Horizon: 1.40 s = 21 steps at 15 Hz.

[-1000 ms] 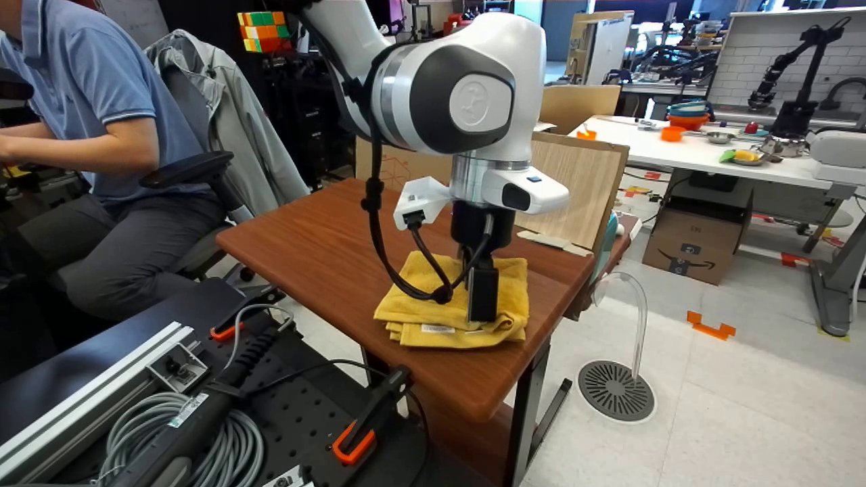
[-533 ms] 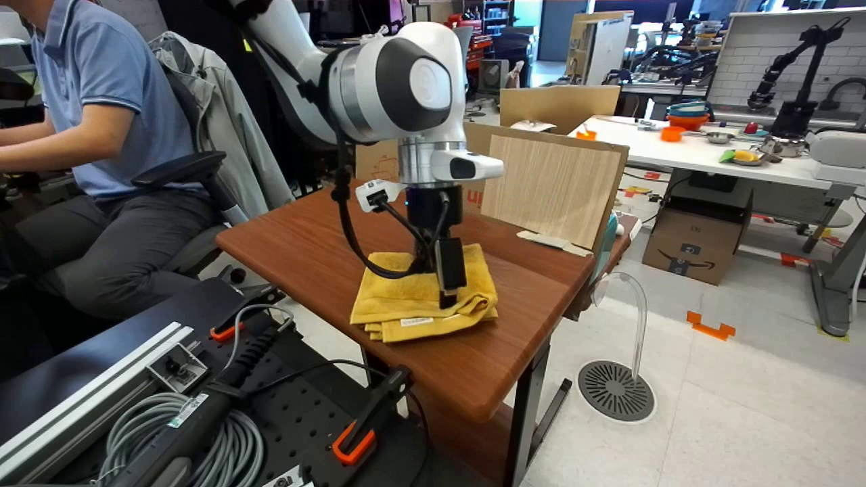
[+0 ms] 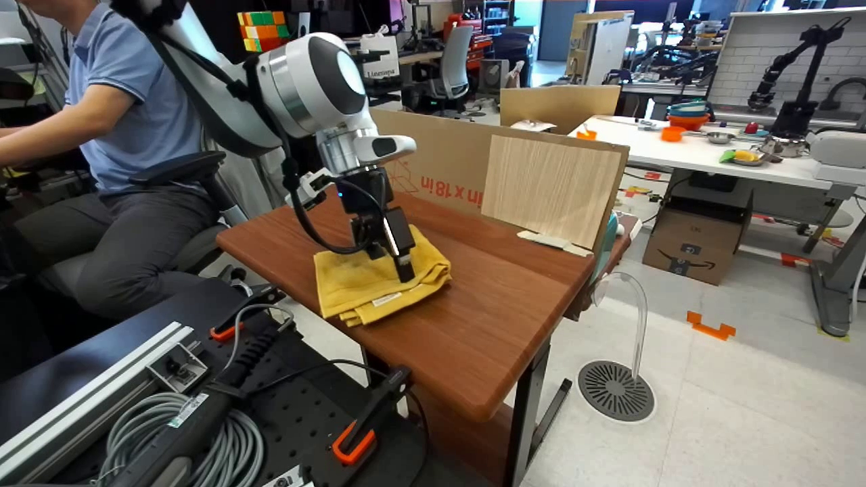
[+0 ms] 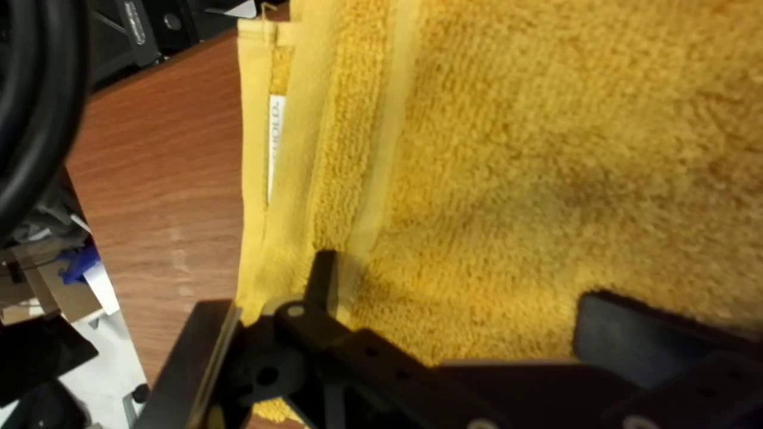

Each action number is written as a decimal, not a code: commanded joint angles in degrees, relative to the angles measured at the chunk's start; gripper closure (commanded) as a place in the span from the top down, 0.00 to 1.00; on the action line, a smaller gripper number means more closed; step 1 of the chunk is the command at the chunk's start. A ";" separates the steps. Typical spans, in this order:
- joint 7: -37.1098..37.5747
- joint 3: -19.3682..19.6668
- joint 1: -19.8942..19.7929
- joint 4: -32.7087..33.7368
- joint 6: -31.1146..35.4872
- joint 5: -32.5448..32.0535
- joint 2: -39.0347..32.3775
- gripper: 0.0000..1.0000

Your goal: Use the towel to wipe the table

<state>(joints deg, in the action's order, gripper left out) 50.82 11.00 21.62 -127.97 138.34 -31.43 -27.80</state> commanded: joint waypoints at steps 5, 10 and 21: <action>3.50 -9.22 3.89 1.77 2.31 -1.66 -4.05 1.00; -0.99 -13.69 1.61 3.03 3.28 3.48 -3.20 1.00; -11.23 -14.84 -5.98 31.15 -13.61 36.81 -15.33 1.00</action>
<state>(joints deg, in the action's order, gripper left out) 36.99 -4.84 15.80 -106.96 129.25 1.72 -35.57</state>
